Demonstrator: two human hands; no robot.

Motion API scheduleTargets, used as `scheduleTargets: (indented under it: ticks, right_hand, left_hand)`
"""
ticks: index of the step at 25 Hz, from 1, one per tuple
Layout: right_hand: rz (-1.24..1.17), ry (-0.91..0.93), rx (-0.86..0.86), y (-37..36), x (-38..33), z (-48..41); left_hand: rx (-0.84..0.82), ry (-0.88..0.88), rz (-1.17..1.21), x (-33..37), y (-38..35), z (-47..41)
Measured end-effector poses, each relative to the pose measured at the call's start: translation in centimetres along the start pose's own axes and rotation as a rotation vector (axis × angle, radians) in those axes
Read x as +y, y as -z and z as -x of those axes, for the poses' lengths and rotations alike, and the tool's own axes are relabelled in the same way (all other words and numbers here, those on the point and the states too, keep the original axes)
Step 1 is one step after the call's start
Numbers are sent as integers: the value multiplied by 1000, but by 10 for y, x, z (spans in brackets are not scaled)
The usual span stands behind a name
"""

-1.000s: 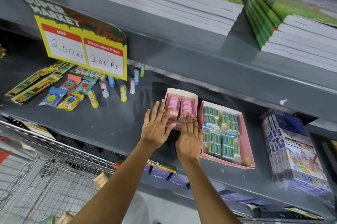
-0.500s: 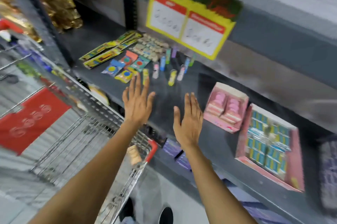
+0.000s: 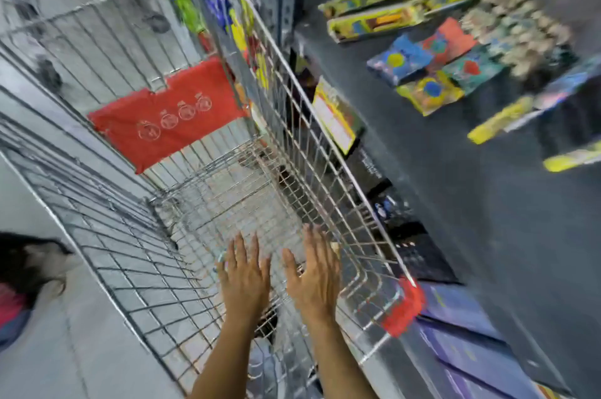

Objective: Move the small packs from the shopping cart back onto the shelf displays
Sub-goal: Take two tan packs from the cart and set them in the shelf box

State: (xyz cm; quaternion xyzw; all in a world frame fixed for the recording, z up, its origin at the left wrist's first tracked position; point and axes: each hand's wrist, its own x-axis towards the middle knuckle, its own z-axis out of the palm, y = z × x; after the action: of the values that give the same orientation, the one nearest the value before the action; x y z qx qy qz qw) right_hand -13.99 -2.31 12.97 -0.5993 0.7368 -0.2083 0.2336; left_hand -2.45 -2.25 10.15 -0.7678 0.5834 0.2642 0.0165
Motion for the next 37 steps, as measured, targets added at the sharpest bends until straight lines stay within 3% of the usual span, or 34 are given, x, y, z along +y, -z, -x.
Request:
scheduleTargets:
  ticks: [4,9,14,23,30,37]
  right_hand:
    - [133,-256,-55,-65,58,-3]
    - [286,-453,-54,-99,85,-8]
    - [314,-218,-153,-105,72,0]
    - [273,-263,-167,-95,72,-5]
    - [224,-319,-61,-58,50,-15]
    - [79,-216,71,35,-26,-7]
  left_hand:
    - [-180,84,-62,-23,-80,-1]
    - [-63,-22,2,-25,-116,-13]
    - [-118,-279,3,-13,-105,-61]
    - [-113,-143,136,-11,-95,-58]
    - [52,-123,314,5,-70,-42]
    - [285,-222,472,37,40,-7]
